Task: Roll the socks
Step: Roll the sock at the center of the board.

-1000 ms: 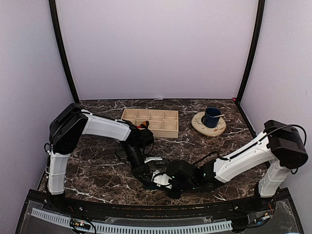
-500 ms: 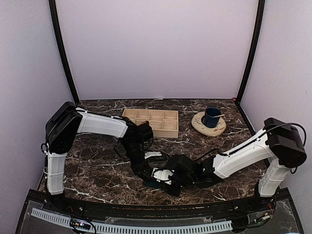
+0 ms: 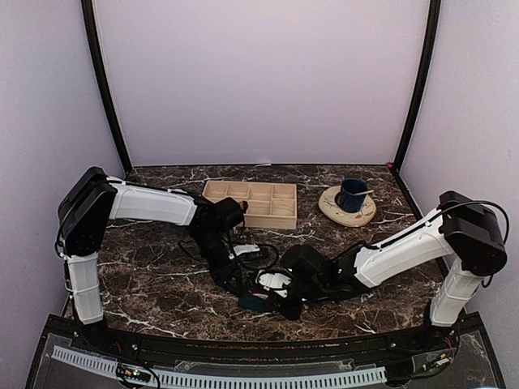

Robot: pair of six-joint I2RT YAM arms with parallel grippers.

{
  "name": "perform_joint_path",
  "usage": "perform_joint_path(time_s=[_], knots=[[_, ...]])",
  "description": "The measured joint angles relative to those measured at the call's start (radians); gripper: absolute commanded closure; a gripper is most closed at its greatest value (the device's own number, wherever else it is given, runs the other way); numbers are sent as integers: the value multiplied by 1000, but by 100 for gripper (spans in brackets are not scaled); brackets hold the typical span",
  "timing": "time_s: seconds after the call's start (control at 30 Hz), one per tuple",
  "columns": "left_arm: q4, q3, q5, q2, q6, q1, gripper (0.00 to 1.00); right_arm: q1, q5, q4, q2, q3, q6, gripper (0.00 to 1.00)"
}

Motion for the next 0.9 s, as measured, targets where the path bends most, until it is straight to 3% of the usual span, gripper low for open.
perform_joint_path(time_s=[0.3, 0.6, 0.9], knots=[[101, -69, -107, -103, -47, 8, 68, -69, -143, -29, 23, 29, 74, 100], [310, -239, -256, -266, -85, 6, 65, -162, -336, -55, 60, 58, 148, 100], [484, -356, -385, -352, -67, -99, 63, -229, -521, -77, 128, 107, 209, 100]])
